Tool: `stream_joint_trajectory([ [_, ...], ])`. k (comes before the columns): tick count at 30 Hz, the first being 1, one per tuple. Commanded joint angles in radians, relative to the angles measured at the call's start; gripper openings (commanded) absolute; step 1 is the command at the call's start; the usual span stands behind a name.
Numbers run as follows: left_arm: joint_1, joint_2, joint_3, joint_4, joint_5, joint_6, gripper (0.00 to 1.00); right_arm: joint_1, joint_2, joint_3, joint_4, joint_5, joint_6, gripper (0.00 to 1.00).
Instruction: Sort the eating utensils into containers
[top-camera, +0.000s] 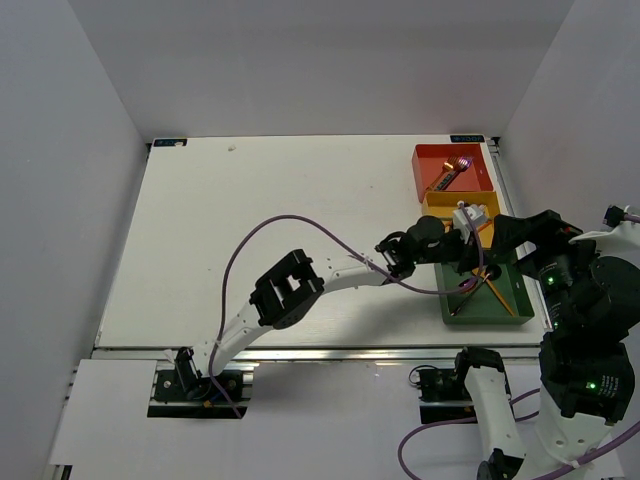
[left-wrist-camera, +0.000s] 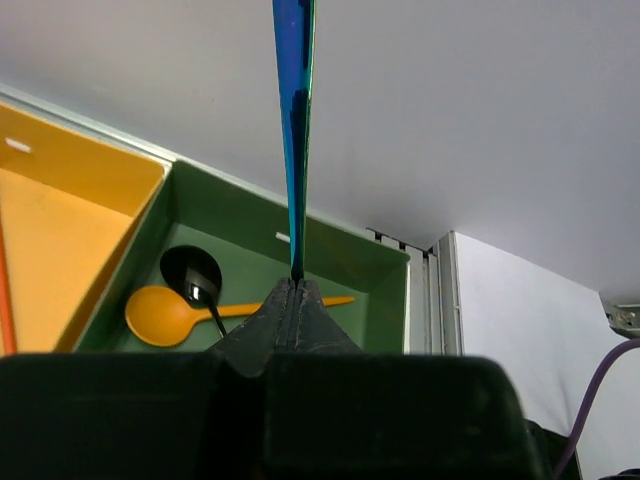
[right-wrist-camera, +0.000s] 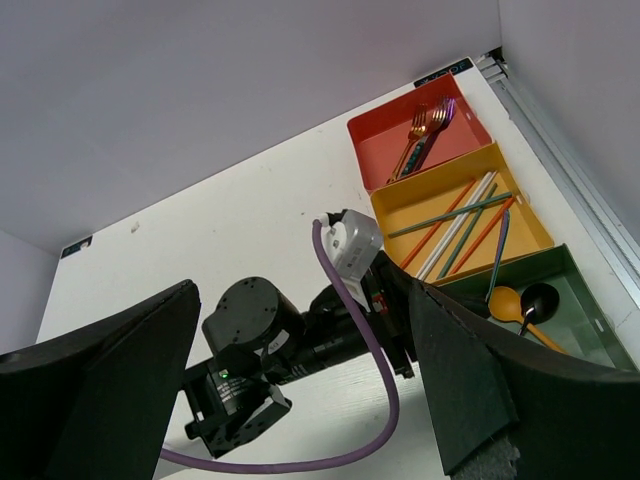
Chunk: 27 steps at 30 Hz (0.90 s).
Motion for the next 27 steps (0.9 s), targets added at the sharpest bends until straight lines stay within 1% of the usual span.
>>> stream_joint_trajectory([
  [1, -0.009, -0.040, -0.021, -0.007, -0.025, -0.009, 0.00, 0.009, -0.010, 0.000, 0.044, 0.010, -0.018, 0.89],
  [5, -0.009, -0.038, -0.024, -0.032, -0.014, 0.004, 0.00, 0.012, -0.015, -0.003, 0.045, 0.013, -0.018, 0.89],
  [6, -0.009, -0.038, -0.024, -0.046, -0.012, 0.005, 0.02, 0.011, -0.015, -0.005, 0.047, 0.013, -0.020, 0.89],
  [10, -0.011, -0.059, -0.033, -0.075, -0.018, 0.028, 0.22, 0.012, -0.012, 0.000, 0.047, 0.013, -0.020, 0.89],
  [11, -0.011, -0.070, -0.047, -0.076, -0.035, 0.028, 0.33, 0.012, -0.007, 0.001, 0.045, 0.013, -0.021, 0.89],
  [12, -0.011, -0.081, -0.054, -0.076, -0.044, 0.030, 0.37, 0.014, -0.004, 0.009, 0.045, 0.013, -0.023, 0.89],
  [13, -0.011, -0.110, -0.063, -0.070, -0.054, 0.036, 0.57, 0.014, -0.003, 0.012, 0.042, 0.016, -0.023, 0.89],
  [14, -0.011, -0.125, -0.076, -0.061, -0.063, 0.040, 0.80, 0.015, 0.004, 0.015, 0.042, 0.016, -0.024, 0.89],
  [17, -0.011, -0.171, -0.084, -0.064, -0.087, 0.053, 0.82, 0.015, 0.016, 0.034, 0.036, 0.024, -0.027, 0.89],
  [20, -0.009, -0.216, -0.088, -0.063, -0.115, 0.060, 0.82, 0.018, 0.033, 0.060, 0.030, 0.025, -0.029, 0.89],
  [23, 0.005, -0.266, -0.097, -0.076, -0.225, 0.060, 0.84, 0.023, 0.057, 0.081, 0.033, 0.054, -0.035, 0.89],
  [25, 0.032, -0.299, -0.108, -0.130, -0.358, 0.039, 0.85, 0.027, 0.079, 0.090, 0.035, 0.058, -0.049, 0.89],
  [26, 0.049, -0.341, -0.113, -0.159, -0.398, 0.030, 0.85, 0.029, 0.085, 0.089, 0.044, 0.055, -0.055, 0.89],
  [27, 0.079, -0.369, -0.123, -0.226, -0.437, 0.024, 0.90, 0.031, 0.088, 0.083, 0.050, 0.048, -0.070, 0.89],
])
